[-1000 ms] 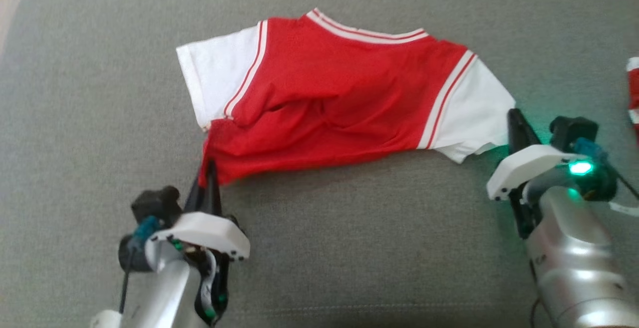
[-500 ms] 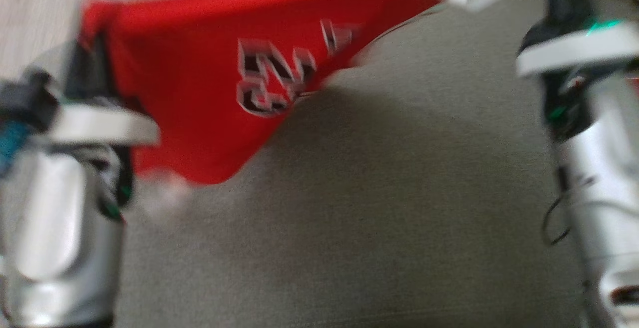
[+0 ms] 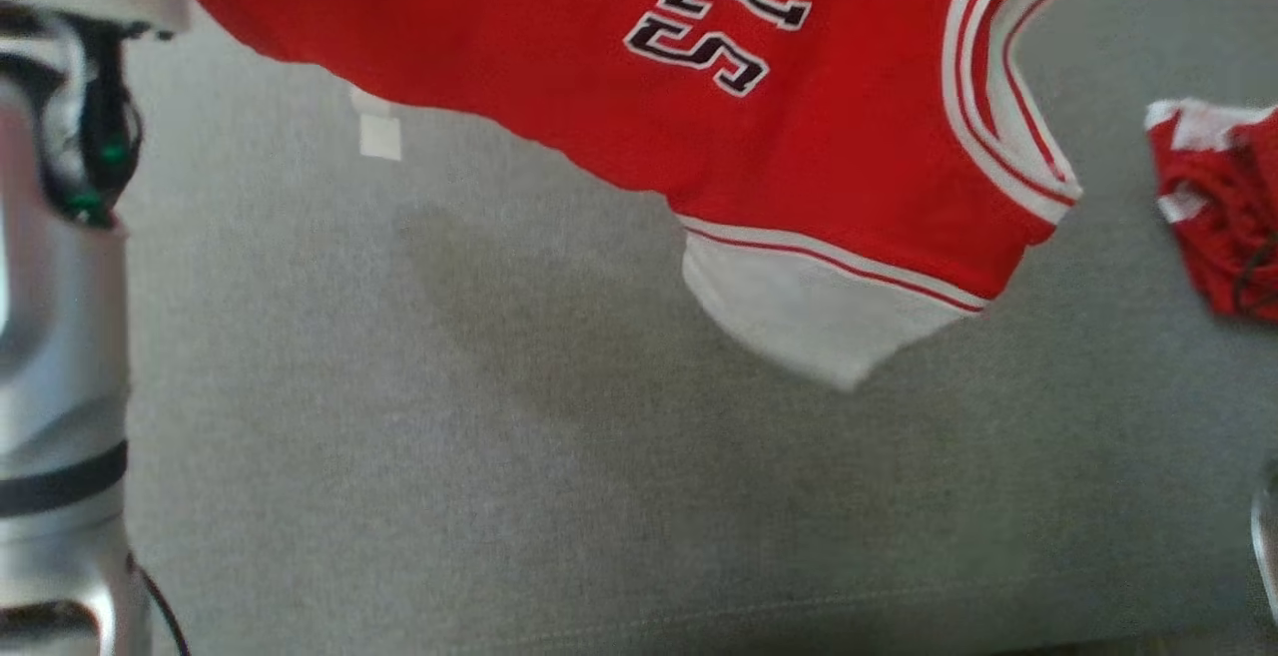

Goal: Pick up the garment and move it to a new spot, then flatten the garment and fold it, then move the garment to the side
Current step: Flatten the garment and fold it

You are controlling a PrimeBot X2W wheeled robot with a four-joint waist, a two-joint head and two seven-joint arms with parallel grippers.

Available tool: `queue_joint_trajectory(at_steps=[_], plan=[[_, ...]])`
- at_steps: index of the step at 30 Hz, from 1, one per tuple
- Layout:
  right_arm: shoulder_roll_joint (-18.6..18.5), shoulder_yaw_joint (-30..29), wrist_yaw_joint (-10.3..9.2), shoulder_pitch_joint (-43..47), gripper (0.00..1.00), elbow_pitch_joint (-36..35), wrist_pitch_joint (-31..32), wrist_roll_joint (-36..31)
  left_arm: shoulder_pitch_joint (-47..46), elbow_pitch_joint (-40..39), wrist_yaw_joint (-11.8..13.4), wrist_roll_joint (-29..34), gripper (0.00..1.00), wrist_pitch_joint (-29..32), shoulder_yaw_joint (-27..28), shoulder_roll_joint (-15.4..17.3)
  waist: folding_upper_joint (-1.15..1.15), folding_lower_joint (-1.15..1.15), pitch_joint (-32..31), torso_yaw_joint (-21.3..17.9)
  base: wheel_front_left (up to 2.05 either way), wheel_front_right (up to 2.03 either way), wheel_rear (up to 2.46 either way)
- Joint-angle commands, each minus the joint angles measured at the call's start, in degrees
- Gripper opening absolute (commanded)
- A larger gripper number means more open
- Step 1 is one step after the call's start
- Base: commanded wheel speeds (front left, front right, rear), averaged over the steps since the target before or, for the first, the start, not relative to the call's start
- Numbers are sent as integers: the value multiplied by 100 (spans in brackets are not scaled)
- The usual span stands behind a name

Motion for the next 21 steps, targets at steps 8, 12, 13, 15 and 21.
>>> queue_joint_trajectory(at_steps=[8,12,13,15,21], plan=[[84,-76,36,-1349,0,1038,-670,-906,-1611,1179,265,385,0,-411,-74,37,0,0,1227,199,0,0,0],[183,-384,36,-2223,0,1637,-1250,-1324,-2502,1724,461,489,0,-1028,-48,-66,0,0,1444,199,0,0,0],[188,-423,36,-2376,0,1751,-1320,-1444,-2657,1833,478,468,0,-1098,-33,-110,0,0,1467,200,0,0,0],[206,-521,36,-2565,0,2004,-1396,-1590,-2846,2050,487,465,0,-1179,-56,-183,0,0,1497,211,0,0,0],[248,-468,36,-2192,0,2413,-1469,-1573,-2414,2670,410,158,0,-1256,97,-387,0,0,1557,186,0,0,0]])
